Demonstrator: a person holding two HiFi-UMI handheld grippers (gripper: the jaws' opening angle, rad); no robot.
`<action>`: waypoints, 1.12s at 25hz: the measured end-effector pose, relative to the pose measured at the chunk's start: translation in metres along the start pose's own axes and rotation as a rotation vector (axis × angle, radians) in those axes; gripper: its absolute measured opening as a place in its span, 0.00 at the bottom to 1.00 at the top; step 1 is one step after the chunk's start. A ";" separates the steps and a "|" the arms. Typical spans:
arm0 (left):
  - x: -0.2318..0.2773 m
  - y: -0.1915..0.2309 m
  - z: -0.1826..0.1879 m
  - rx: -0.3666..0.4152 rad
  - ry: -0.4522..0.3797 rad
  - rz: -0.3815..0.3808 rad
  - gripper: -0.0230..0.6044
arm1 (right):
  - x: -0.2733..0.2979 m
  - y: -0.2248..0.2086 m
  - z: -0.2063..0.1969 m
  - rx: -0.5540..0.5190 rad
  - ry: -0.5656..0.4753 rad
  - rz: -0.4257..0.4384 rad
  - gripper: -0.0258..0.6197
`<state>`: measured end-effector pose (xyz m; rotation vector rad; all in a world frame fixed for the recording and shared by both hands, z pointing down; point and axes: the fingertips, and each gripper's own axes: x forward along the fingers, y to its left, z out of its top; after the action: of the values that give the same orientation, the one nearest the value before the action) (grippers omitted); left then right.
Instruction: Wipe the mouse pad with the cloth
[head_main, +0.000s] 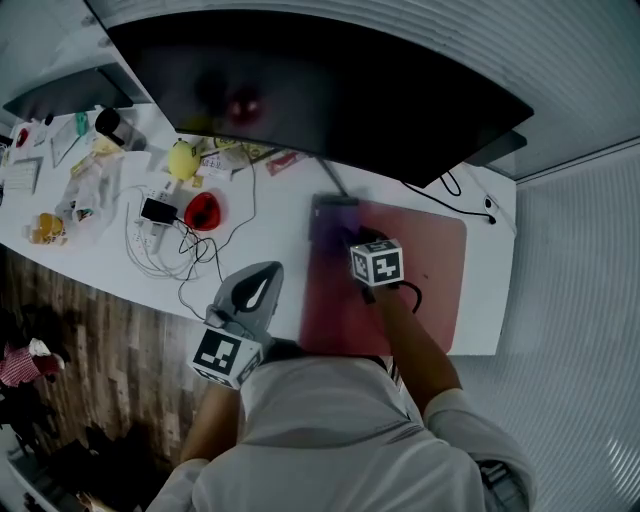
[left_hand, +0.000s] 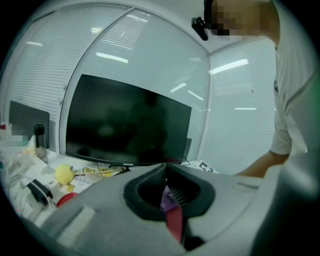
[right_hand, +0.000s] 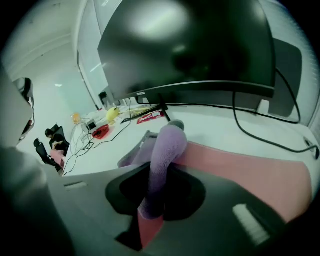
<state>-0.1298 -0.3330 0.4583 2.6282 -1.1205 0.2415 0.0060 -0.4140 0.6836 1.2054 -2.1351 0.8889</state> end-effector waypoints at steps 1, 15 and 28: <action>0.003 -0.004 0.001 0.001 0.000 -0.010 0.04 | -0.005 -0.007 -0.004 0.013 0.000 -0.018 0.13; 0.025 -0.095 -0.002 0.060 0.007 -0.066 0.04 | -0.127 -0.183 -0.066 0.178 -0.028 -0.293 0.13; 0.029 -0.159 0.005 0.101 -0.011 -0.052 0.04 | -0.249 -0.305 -0.116 0.335 -0.111 -0.551 0.13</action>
<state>0.0058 -0.2484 0.4315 2.7466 -1.0679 0.2806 0.4033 -0.3119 0.6688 1.9261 -1.6233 0.9548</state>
